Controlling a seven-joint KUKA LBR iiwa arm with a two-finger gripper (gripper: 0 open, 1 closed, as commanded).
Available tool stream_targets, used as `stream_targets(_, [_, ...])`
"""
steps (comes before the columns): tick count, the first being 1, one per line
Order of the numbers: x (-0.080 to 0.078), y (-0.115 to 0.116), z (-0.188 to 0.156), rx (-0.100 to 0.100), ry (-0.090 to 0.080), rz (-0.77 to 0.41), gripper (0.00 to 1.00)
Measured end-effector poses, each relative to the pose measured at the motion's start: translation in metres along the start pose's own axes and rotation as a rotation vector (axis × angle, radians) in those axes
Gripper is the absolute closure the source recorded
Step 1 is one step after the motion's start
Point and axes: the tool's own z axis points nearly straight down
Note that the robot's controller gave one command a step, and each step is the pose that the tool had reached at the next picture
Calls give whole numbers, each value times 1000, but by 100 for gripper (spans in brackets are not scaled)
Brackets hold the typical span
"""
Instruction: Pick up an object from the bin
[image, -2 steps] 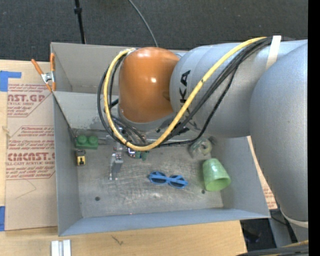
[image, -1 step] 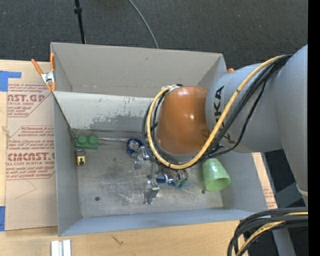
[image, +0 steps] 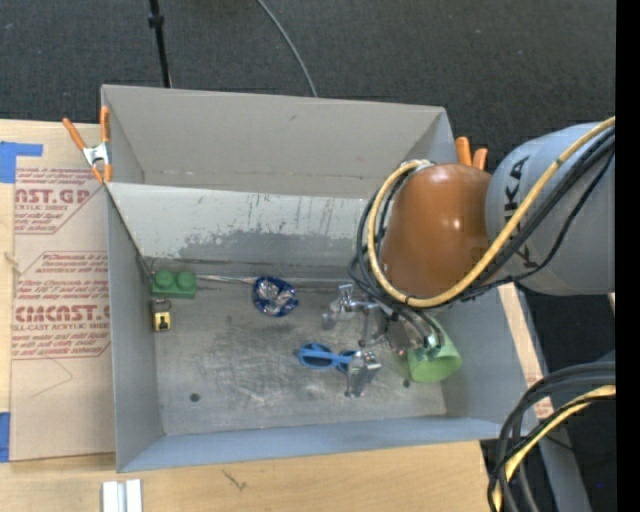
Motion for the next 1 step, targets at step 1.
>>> stream_targets(1, [-2, -25, 83, -4, -3, -118, 0])
